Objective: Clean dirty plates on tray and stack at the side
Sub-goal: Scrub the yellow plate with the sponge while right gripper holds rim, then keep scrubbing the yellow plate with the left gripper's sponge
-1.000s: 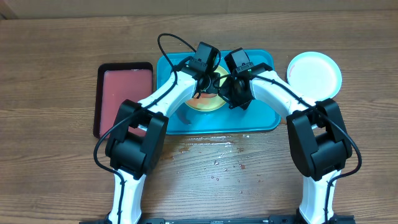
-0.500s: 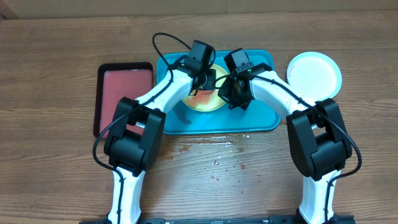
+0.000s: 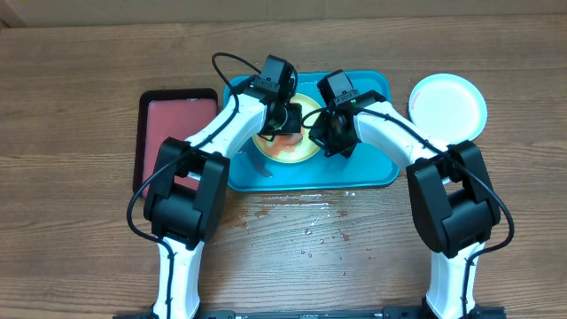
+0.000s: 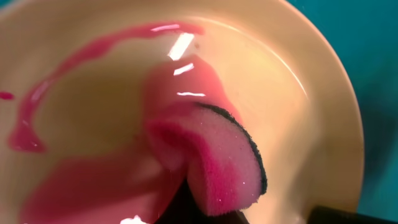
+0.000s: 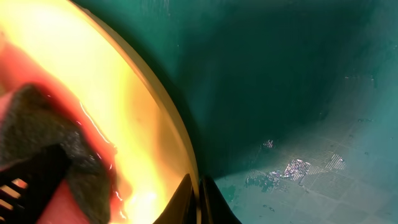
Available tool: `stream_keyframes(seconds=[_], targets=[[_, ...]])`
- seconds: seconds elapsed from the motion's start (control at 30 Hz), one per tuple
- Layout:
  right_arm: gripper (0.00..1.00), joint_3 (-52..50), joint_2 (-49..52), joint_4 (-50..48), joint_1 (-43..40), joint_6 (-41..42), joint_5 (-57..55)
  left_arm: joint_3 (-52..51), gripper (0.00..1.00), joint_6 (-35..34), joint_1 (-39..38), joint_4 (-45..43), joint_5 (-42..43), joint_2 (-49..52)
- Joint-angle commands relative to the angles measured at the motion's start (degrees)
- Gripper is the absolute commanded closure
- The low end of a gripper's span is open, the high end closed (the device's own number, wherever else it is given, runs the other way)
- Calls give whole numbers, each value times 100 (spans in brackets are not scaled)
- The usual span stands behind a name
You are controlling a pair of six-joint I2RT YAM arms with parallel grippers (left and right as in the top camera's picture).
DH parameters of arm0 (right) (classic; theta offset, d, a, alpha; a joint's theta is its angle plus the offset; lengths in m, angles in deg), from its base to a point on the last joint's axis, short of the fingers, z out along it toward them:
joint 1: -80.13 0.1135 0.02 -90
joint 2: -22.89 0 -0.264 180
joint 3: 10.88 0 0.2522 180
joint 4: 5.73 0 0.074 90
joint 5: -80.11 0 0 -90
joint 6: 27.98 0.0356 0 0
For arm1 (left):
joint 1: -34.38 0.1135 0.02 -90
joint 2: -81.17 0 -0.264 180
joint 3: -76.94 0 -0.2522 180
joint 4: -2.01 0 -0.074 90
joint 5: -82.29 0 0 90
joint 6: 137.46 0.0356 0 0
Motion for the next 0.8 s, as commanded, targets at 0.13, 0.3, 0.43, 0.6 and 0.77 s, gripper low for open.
stream_keyframes(seconds=[0.13, 0.3, 0.43, 0.6, 0.77], targets=[[96, -2, -24, -101, -4, -17, -28, -186, 96, 101, -319, -138, 354, 234], [96, -2, -24, -76, -4, -20, -26, -186, 96, 83, -317, -605, -232, 236], [96, -2, -24, -79, -4, -17, -28, -186, 96, 85, -260, -944, -345, 254], [96, -2, -24, -55, -4, -20, -28, -186, 96, 85, -144, -1064, -946, 260], [96, -2, -24, -44, -4, -20, -28, -184, 96, 87, -17, -883, -1386, 260]])
